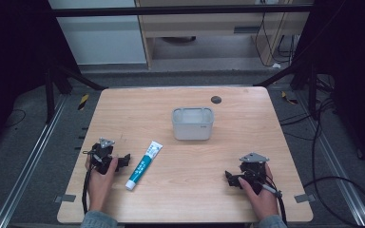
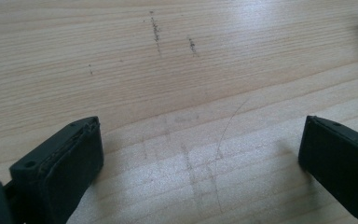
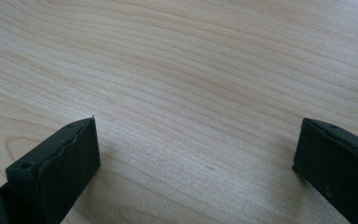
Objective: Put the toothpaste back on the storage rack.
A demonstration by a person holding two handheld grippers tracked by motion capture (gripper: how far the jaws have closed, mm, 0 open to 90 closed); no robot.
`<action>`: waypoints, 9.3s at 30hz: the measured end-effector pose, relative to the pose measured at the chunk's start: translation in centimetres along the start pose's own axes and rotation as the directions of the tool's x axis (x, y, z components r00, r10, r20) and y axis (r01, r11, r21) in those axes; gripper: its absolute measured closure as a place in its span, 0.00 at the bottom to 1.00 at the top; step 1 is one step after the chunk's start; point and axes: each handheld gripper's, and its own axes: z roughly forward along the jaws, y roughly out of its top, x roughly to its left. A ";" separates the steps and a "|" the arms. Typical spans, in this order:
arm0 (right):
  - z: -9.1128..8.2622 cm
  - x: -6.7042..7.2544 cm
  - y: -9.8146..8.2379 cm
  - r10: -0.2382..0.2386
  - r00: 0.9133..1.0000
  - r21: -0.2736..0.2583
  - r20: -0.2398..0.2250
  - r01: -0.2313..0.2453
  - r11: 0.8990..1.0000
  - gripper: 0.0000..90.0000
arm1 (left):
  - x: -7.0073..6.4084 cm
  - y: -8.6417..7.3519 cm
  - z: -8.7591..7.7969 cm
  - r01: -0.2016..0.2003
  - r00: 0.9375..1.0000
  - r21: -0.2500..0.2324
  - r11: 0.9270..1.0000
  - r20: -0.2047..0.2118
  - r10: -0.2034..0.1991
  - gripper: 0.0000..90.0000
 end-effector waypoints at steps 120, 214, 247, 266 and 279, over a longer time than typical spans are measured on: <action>-0.4 -1.3 -0.4 -0.030 0.999 -0.005 -0.023 0.030 1.000 0.02 | -11.9 6.4 -1.8 -0.322 0.941 0.146 0.936 0.160 0.299 0.26; -0.5 -1.1 -0.5 -0.026 0.999 -0.005 -0.019 0.026 1.000 0.02 | -8.9 9.2 -4.8 -0.301 0.942 0.137 0.944 0.195 0.272 0.88; -0.5 -1.1 -0.5 -0.026 0.999 -0.005 -0.019 0.026 1.000 0.02 | -6.3 12.3 -9.3 -0.215 0.967 -0.001 0.977 0.142 0.213 0.89; -0.4 -1.1 -0.4 -0.028 0.999 -0.003 -0.026 0.028 1.000 0.01 | -7.7 14.4 -10.4 -0.238 0.958 -0.044 0.970 0.151 0.242 0.90; -0.4 -1.1 -0.4 -0.021 0.999 -0.001 -0.028 0.021 1.000 0.01 | -8.2 15.0 -10.3 -0.226 0.957 -0.075 0.971 0.172 0.235 0.90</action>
